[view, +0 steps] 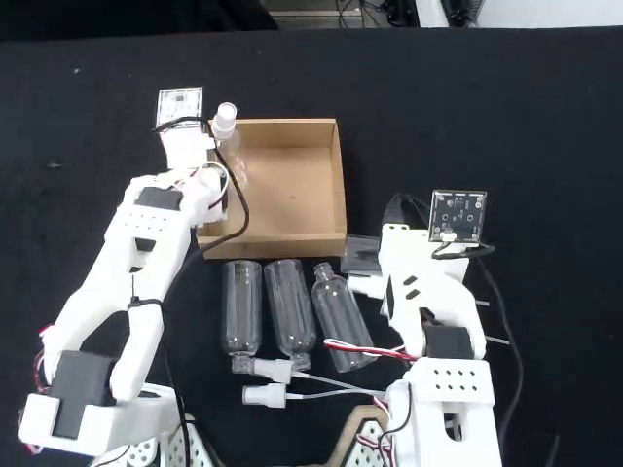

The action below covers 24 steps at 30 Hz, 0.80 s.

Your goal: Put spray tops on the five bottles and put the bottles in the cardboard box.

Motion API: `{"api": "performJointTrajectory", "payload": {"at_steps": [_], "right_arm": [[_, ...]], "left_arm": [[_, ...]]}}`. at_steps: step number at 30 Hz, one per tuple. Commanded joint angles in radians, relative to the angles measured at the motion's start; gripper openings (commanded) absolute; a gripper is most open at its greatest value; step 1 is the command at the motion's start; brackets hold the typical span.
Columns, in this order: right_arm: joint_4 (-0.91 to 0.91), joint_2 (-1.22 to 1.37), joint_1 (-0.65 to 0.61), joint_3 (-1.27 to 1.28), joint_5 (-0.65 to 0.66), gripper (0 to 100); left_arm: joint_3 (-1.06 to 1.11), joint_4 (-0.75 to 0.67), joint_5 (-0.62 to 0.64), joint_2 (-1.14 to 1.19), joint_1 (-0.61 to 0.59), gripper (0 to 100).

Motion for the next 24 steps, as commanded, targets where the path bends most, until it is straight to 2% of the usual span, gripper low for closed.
{"api": "performJointTrajectory", "payload": {"at_steps": [1, 8, 15, 24], "right_arm": [[-0.029, -0.022, 0.005, -0.004, 0.000, 1.5], [-0.029, -0.022, 0.005, -0.004, 0.000, 1.5], [-0.029, -0.022, 0.005, -0.004, 0.000, 1.5], [-0.029, -0.022, 0.005, -0.004, 0.000, 1.5]], "left_arm": [[0.031, -0.124, 0.002, -0.012, 0.015, 4], [0.082, -0.181, -0.061, -0.005, 0.022, 4], [0.062, -0.180, -0.068, 0.000, 0.039, 4], [-0.010, -0.183, -0.058, 0.149, 0.047, 4]]}}
